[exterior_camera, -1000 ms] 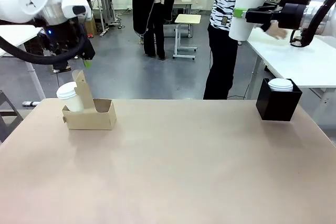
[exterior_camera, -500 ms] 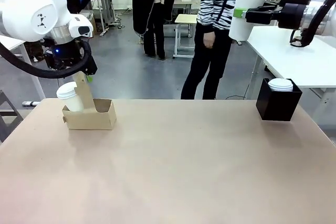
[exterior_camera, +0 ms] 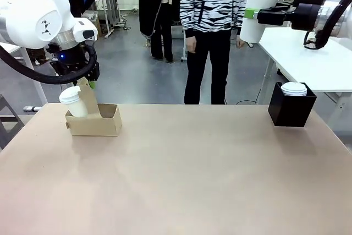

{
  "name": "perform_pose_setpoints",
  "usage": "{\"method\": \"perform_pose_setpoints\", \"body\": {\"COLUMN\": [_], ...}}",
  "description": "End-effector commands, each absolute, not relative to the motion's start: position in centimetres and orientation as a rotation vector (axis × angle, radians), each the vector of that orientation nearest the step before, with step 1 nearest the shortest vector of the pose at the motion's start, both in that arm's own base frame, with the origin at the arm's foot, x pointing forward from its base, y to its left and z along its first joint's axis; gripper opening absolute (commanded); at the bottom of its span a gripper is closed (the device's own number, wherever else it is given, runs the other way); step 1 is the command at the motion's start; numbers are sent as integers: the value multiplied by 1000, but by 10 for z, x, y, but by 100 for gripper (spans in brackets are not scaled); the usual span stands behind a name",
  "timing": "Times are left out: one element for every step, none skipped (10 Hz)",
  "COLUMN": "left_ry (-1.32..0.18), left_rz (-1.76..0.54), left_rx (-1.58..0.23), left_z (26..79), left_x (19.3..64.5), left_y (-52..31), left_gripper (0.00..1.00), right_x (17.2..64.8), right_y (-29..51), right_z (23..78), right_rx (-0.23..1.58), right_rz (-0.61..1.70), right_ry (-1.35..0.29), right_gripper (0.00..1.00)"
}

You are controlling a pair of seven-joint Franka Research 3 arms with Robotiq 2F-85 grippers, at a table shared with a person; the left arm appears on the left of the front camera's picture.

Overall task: Pour a drink into a cup and package it in a carrier.
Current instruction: Position the Cup Carrier in the center of the table.

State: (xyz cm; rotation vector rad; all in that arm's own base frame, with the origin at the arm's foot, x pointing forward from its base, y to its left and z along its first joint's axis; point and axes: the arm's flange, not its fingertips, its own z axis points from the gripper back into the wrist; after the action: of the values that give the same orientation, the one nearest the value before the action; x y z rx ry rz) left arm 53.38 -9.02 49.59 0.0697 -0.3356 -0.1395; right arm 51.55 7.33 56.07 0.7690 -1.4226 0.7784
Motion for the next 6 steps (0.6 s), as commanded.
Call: {"method": "perform_pose_setpoints", "body": {"left_ry": [-354,-354,-352,-352,-353,-355], "left_rz": [-108,-101,-99,-94,-92,-91], "left_rx": [59,59,59,58,58,67], "left_z": [497,496,495,494,495,495], "left_x": [532,532,531,532,532,532], "left_y": [-89,-90,-91,-91,-91,-91], "left_gripper": [0,0,0,0,0,0], "right_x": [515,515,515,515,515,515], "right_y": [75,75,75,75,75,75], "right_z": [562,562,562,562,562,562], "right_rx": [767,767,767,767,767,767], "right_rz": [785,785,785,785,785,785], "right_ry": [-1443,-1443,-1443,-1443,-1443,-1443], "right_gripper": [81,81,81,81,81,81]}}
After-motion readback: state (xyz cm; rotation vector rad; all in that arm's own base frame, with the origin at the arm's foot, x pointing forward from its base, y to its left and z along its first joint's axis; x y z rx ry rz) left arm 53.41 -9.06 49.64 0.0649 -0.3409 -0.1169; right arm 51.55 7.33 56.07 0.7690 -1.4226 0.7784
